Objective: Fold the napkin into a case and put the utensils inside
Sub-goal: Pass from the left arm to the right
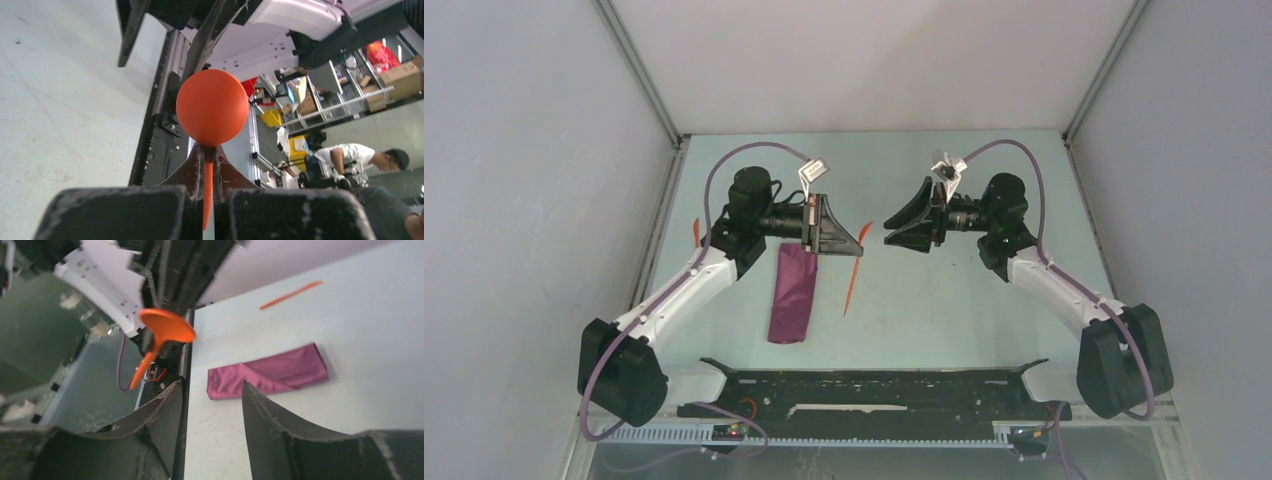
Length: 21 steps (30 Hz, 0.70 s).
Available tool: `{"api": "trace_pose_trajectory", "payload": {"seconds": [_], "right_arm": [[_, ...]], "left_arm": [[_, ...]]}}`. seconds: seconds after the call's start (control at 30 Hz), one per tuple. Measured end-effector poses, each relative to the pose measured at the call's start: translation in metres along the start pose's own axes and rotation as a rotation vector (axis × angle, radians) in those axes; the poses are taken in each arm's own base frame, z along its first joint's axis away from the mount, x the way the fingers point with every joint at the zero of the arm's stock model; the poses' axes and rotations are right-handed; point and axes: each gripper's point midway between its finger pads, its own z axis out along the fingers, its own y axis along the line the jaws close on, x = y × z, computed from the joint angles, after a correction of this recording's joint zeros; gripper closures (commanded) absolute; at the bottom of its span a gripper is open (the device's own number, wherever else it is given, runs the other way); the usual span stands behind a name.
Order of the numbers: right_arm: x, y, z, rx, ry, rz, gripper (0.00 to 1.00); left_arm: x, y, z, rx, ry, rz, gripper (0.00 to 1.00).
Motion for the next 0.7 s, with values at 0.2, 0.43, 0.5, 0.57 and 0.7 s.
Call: {"api": "trace_pose_trajectory", "payload": {"seconds": [0.2, 0.43, 0.5, 0.57, 0.7], "right_arm": [[-0.024, 0.045, 0.002, -0.172, -0.044, -0.232, 0.51], [-0.024, 0.067, 0.012, -0.254, -0.05, -0.306, 0.54], [-0.021, 0.069, 0.017, -0.263, -0.046, -0.31, 0.55], [-0.019, 0.071, 0.019, -0.269, -0.045, -0.311, 0.58], [-0.018, 0.069, 0.023, -0.289, -0.054, -0.303, 0.68]], "left_arm": [[0.021, -0.012, 0.001, 0.055, 0.056, -0.002, 1.0], [0.029, -0.016, 0.004, 0.068, 0.076, -0.014, 1.0], [0.031, -0.02, 0.006, 0.08, 0.085, -0.008, 1.0], [0.032, -0.023, 0.006, 0.09, 0.089, 0.001, 1.0], [0.032, -0.028, 0.006, 0.098, 0.087, 0.012, 1.0]]}}
